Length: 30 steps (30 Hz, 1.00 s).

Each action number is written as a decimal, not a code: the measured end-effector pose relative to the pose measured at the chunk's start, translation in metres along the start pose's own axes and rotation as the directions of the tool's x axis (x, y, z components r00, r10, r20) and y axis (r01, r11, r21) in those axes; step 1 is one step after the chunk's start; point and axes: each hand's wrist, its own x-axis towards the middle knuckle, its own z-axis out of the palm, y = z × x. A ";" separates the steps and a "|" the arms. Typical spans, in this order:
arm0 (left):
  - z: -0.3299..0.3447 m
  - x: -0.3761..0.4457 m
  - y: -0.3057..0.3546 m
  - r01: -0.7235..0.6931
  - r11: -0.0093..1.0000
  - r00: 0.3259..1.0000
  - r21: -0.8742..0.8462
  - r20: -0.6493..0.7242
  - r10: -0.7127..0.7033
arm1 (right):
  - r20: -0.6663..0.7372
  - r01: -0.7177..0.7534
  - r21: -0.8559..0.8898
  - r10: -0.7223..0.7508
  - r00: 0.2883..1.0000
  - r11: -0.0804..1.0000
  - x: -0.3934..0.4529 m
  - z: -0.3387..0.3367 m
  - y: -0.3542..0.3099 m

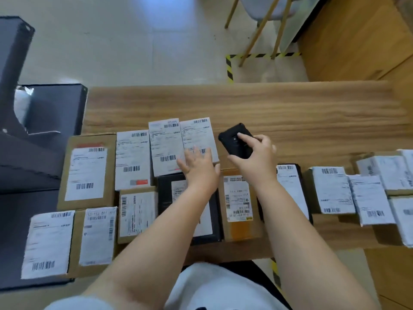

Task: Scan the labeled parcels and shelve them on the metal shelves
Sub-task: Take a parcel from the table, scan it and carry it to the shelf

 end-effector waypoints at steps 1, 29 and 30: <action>-0.001 0.011 0.004 0.024 1.000 0.999 0.018 0.027 -0.025 | 0.013 -0.005 0.009 0.004 1.000 1.000 0.008 0.000 0.000; -0.042 0.031 0.058 0.364 0.034 0.897 -0.931 0.341 -0.281 | 0.339 0.112 0.024 -0.114 0.934 0.993 0.091 -0.078 0.086; -0.040 0.025 0.056 0.313 -0.009 0.904 -0.950 0.301 -0.303 | 0.351 0.129 0.033 -0.133 0.927 0.991 0.088 -0.081 0.084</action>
